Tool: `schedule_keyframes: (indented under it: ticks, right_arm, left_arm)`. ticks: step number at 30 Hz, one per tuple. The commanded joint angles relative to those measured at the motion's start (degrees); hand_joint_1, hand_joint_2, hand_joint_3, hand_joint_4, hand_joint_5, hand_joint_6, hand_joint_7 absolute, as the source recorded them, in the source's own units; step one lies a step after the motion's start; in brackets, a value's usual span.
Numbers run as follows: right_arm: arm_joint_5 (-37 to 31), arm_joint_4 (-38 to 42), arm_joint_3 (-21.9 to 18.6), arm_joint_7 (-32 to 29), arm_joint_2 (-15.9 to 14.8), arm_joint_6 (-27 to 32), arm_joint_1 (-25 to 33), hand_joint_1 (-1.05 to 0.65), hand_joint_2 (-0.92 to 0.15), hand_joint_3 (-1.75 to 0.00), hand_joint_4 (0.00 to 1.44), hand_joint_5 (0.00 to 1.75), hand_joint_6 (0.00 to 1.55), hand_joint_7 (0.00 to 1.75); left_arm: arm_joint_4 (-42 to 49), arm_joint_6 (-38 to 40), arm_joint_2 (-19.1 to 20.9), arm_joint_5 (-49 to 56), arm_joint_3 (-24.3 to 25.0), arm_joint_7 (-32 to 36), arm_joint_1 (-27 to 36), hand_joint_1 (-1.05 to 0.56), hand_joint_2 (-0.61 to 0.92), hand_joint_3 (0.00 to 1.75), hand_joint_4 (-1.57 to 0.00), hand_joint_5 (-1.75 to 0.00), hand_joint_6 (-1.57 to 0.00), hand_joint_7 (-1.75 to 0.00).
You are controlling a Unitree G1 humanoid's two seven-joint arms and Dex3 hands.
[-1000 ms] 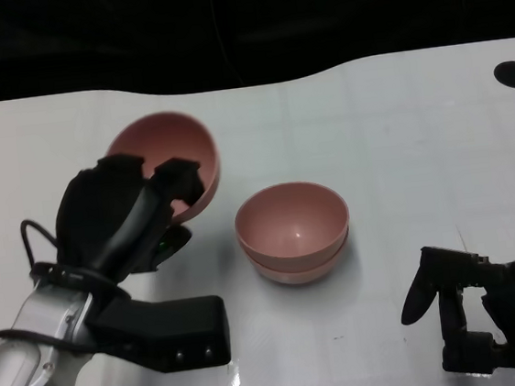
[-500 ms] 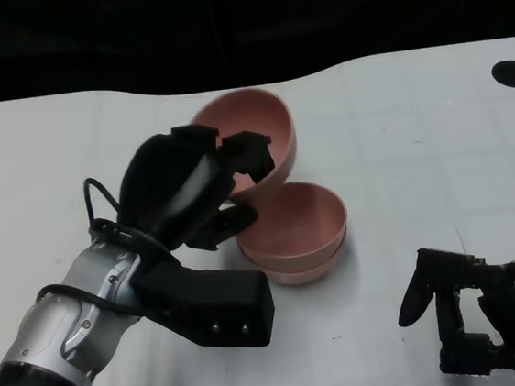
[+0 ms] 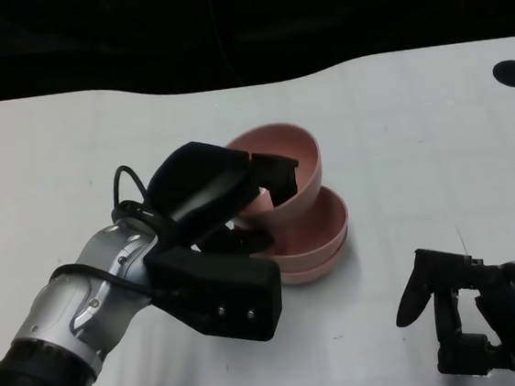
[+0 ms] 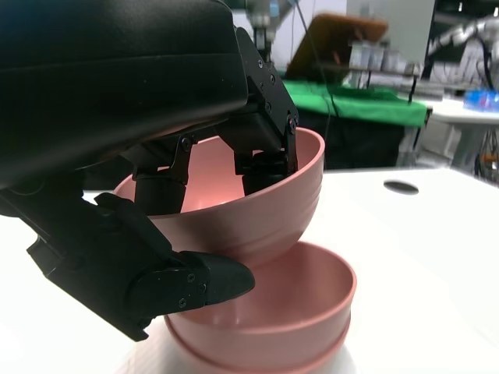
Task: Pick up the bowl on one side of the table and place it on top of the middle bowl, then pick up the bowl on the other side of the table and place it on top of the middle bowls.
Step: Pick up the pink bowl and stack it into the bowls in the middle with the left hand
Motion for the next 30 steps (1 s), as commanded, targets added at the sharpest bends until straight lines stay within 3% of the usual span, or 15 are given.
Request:
schedule_keyframes:
  ticks: [1, 2, 7, 10, 11, 13, 14, 16, 18, 23, 30]
  right_arm:
    - [0.12, 0.14, -0.14, -0.24, -0.29, -0.05, -0.15, -0.04, -0.13, -1.69, 0.95, 1.75, 0.84, 1.51]
    - [0.18, 0.15, -0.18, -0.18, -0.27, 0.01, -0.16, -0.04, -0.13, -1.69, 0.95, 1.75, 0.84, 1.51]
    - [0.27, 0.13, -0.21, -0.1, -0.19, 0.11, -0.24, -0.05, -0.14, -1.68, 0.95, 1.75, 0.83, 1.51]
    - [0.11, 0.39, -0.26, -0.36, -0.17, -0.12, -0.41, -0.05, -0.14, -1.68, 0.94, 1.75, 0.83, 1.5]
    - [0.02, 0.39, -0.26, -0.42, -0.15, -0.07, -0.46, -0.05, -0.14, -1.68, 0.94, 1.75, 0.83, 1.5]
    - [-0.12, 0.23, -0.24, -0.38, -0.08, 0.22, -0.46, -0.05, -0.14, -1.68, 0.94, 1.75, 0.83, 1.5]
    - [-0.16, 0.17, -0.25, -0.39, -0.05, 0.28, -0.46, -0.05, -0.15, -1.68, 0.94, 1.75, 0.83, 1.51]
    - [-0.27, 0.14, -0.3, -0.48, -0.02, 0.24, -0.49, -0.06, -0.15, -1.68, 0.94, 1.75, 0.83, 1.51]
    - [-0.38, 0.19, -0.36, -0.58, -0.07, 0.13, -0.5, -0.06, -0.15, -1.68, 0.94, 1.75, 0.83, 1.51]
    - [0.11, 0.26, -0.42, -0.31, -0.16, -0.14, -0.41, -0.06, -0.15, -1.67, 0.94, 1.75, 0.83, 1.5]
    - [-0.42, 0.02, -0.49, -0.56, -0.15, 0.02, -0.31, -0.06, -0.15, -1.67, 0.95, 1.75, 0.83, 1.51]
  left_arm:
    - [1.44, 0.07, -0.26, -0.12, -1.1, -2.79, -2.12, -0.23, 0.64, 0.8, -0.84, -1.75, -0.74, -1.52]
    - [1.99, 0.39, -0.61, 0.27, -1.61, -3.33, -2.52, -0.23, 0.64, 0.79, -0.84, -1.75, -0.74, -1.53]
    - [3.82, 0.96, -1.72, 0.37, -2.93, -5.28, -3.16, -0.21, 0.7, 0.56, -0.8, -1.74, -0.83, -1.18]
    - [3.74, 2.12, -2.04, -0.03, -3.01, -7.36, -3.11, -0.23, 0.83, 0.31, -0.76, -1.61, -0.9, -0.79]
    - [3.77, 2.05, -1.88, 0.14, -3.2, -7.6, -3.13, -0.25, 0.85, 0.26, -0.7, -1.51, -0.86, -0.7]
    - [3.52, 1.99, -1.36, 0.89, -3.73, -7.85, -3.22, -0.31, 0.9, 0.18, -0.59, -1.05, -0.75, -0.36]
    - [3.01, 2.27, -0.97, 1.53, -4.07, -8.1, -3.28, -0.39, 0.91, 0.18, -0.46, -0.77, -0.65, -0.19]
    - [1.65, 3.27, -0.31, 2.62, -4.46, -8.9, -3.25, -0.48, 0.92, 0.2, -0.34, -0.55, -0.53, -0.06]
    - [0.32, 4.18, 0.19, 3.65, -4.59, -9.18, -2.99, -0.57, 0.92, 0.22, -0.25, -0.44, -0.41, -0.01]
    - [-4.26, 5.95, 1.98, 6.27, -4.18, -8.07, -1.62, -0.7, 0.92, 0.27, -0.12, -0.38, -0.3, 0.0]
    - [-11.73, 5.77, 4.58, 3.92, -0.96, -7.76, 2.88, -0.72, 0.92, 0.26, -0.01, -0.47, -0.27, -0.01]
